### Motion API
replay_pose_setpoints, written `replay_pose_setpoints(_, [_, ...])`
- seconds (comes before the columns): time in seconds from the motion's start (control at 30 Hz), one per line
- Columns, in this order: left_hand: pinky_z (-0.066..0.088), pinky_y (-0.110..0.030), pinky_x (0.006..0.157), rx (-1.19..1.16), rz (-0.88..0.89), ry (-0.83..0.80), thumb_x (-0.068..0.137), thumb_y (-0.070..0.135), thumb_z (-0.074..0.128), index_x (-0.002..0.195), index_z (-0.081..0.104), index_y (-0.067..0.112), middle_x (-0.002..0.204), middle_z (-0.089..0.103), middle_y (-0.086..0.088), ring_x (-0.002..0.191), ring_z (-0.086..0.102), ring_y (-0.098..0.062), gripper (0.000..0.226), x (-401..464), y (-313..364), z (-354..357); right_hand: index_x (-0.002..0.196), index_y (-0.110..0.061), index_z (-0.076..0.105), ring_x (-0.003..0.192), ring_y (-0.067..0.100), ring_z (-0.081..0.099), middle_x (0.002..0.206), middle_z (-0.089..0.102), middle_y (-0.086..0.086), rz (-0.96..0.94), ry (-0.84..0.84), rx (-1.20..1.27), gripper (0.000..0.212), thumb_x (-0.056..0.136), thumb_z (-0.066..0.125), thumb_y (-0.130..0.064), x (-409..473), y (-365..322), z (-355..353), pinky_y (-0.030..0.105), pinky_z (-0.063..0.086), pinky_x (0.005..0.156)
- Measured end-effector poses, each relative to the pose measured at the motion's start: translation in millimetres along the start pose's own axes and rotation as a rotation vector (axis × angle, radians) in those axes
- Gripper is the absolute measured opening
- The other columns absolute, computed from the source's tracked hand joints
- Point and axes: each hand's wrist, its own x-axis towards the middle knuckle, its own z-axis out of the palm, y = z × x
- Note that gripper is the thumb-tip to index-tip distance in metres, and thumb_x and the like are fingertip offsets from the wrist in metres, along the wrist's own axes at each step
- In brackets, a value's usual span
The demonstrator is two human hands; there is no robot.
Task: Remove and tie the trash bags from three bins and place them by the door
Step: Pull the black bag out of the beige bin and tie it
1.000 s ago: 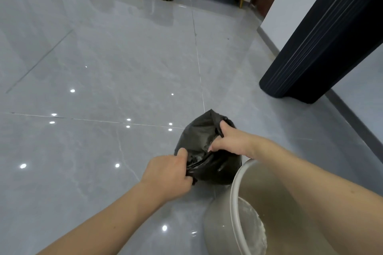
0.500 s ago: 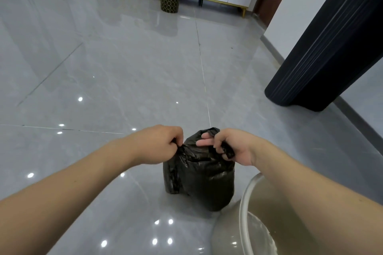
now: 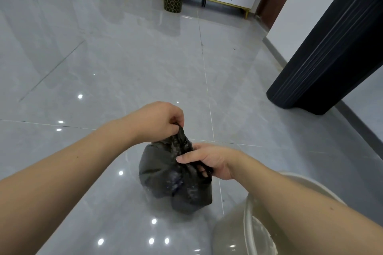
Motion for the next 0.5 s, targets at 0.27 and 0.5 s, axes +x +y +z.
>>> replay_pose_setpoints(0.27, [0.05, -0.041, 0.09, -0.382, -0.189, -0.087, 0.09, 0.021, 0.06, 0.094, 0.065, 0.019, 0.108, 0.067, -0.007, 0.098, 0.062, -0.025, 0.006, 1, -7, 36, 0.086, -0.012, 0.069, 0.083, 0.023, 0.067, 0.089, 0.072, 0.007, 0.131, 0.029, -0.244, 0.02, 0.08, 0.054, -0.023, -13, -4, -9, 0.028, 0.054, 0.078])
replay_pose_setpoints(0.5, [0.051, -0.043, 0.091, -1.048, -0.502, -0.003, 0.095, 0.005, 0.046, 0.09, 0.052, 0.013, 0.072, 0.068, -0.008, 0.073, 0.065, -0.021, 0.011, -8, -3, 97, 0.074, -0.019, 0.049, 0.074, 0.023, 0.056, 0.083, 0.05, 0.0, -0.152, 0.389, -1.058, 0.011, 0.08, 0.054, -0.027, -14, 7, -9, 0.03, 0.042, 0.062])
